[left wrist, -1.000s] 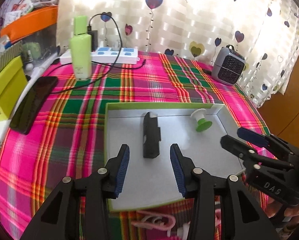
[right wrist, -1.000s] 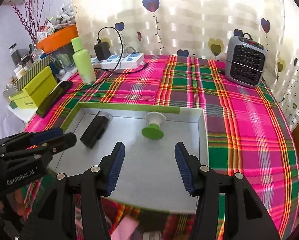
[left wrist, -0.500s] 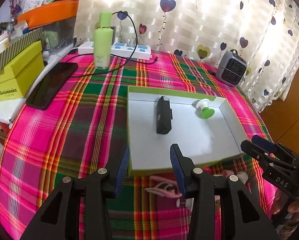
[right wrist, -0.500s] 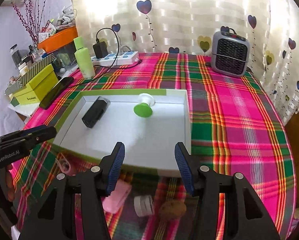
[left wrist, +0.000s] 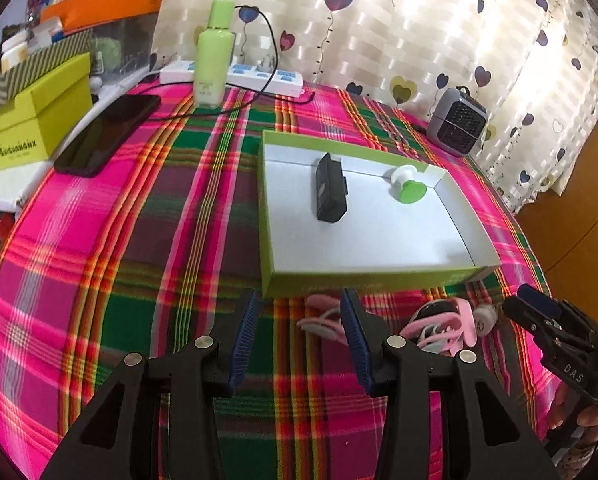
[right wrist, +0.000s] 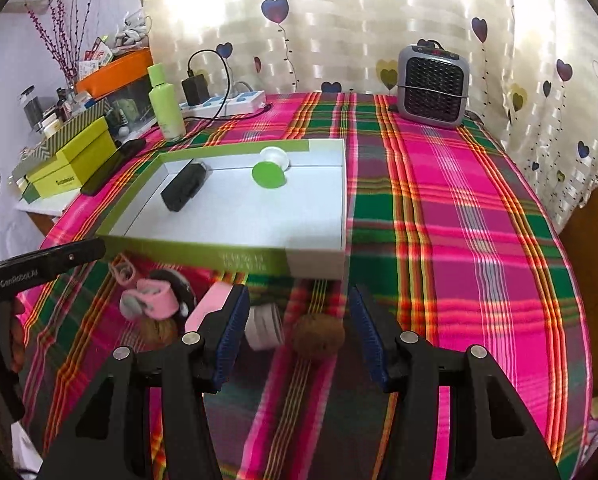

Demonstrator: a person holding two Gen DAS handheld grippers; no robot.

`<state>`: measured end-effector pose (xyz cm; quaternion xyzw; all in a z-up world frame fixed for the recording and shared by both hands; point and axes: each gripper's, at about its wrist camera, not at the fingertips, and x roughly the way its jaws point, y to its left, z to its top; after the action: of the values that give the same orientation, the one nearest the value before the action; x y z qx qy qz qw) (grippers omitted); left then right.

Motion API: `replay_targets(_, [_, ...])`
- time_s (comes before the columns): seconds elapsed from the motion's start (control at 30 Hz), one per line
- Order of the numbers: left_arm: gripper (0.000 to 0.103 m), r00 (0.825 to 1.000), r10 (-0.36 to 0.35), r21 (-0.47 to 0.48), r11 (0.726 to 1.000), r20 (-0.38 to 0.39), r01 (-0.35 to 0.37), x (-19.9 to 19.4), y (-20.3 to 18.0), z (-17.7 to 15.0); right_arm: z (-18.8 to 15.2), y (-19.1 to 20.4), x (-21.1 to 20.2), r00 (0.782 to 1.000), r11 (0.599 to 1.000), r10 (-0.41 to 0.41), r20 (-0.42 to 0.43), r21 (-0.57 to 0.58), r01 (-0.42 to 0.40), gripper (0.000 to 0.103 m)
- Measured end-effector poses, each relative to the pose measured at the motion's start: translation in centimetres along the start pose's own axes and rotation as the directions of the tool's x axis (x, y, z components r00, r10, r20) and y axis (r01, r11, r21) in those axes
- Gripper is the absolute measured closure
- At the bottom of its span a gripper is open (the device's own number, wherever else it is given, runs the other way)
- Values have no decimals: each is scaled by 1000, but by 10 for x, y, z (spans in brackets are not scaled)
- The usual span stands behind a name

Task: Organize objects
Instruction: 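Withdraw both grippers from the box toward the remaining objects, then grasp the walnut with the right gripper while the left gripper grasps the pink earphone hook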

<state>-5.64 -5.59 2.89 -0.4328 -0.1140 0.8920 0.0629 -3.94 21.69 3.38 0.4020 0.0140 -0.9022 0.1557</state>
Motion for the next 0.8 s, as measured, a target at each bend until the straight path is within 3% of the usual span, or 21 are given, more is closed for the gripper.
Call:
replay_targets(0.13, [55, 1000, -7, -13, 1000, -9, 7, 1, 4, -6, -9, 0, -1, 1000, 1000, 1, -10, -4, -1, 50])
replay_targets(0.57, [53, 1000, -10, -12, 1000, -25, 10, 5, 3, -12, -16, -2, 0, 1000, 1000, 15, -8, 6, -15, 50])
replay_targets(0.8, [53, 1000, -12, -16, 1000, -27, 12, 7, 4, -12, -14, -18, 3, 1000, 997, -7, -5, 77, 8, 50])
